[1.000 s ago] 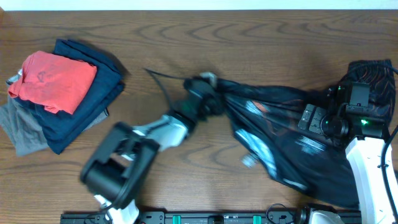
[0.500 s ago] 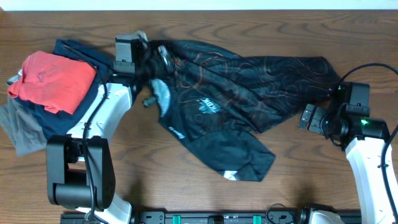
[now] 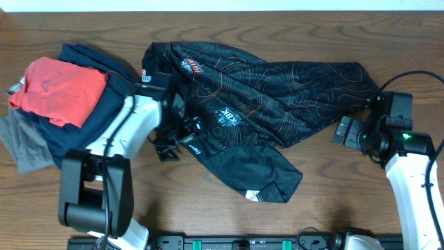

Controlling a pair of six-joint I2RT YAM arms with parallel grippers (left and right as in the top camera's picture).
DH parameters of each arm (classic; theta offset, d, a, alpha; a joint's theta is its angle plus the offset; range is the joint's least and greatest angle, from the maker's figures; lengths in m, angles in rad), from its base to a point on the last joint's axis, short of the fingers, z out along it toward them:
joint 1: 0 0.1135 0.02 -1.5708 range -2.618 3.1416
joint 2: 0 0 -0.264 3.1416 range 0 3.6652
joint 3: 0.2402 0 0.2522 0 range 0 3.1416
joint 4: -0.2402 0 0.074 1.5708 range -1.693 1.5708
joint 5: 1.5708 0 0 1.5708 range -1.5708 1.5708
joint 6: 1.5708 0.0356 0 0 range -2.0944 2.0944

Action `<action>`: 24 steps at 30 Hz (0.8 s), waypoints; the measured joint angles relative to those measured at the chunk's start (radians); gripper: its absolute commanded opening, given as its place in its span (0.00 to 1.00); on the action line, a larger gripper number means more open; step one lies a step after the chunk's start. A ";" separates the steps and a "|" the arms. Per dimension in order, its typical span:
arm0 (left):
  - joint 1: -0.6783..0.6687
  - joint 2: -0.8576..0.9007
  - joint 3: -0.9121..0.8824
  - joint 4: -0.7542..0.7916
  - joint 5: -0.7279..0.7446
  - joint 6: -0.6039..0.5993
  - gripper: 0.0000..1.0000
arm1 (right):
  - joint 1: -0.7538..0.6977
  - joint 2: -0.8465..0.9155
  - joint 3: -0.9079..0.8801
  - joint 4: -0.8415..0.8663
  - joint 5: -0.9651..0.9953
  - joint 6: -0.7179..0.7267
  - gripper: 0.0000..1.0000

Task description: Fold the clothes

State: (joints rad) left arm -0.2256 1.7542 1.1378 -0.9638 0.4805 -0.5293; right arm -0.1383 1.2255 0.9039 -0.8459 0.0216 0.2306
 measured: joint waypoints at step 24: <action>-0.397 -0.048 -0.274 0.543 -0.151 -0.389 0.11 | 0.000 0.000 0.000 -0.010 -0.003 0.000 0.99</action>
State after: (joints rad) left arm -0.6231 1.7058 0.8639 -0.4206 0.3298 -0.9180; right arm -0.1383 1.2255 0.9035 -0.8558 0.0185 0.2306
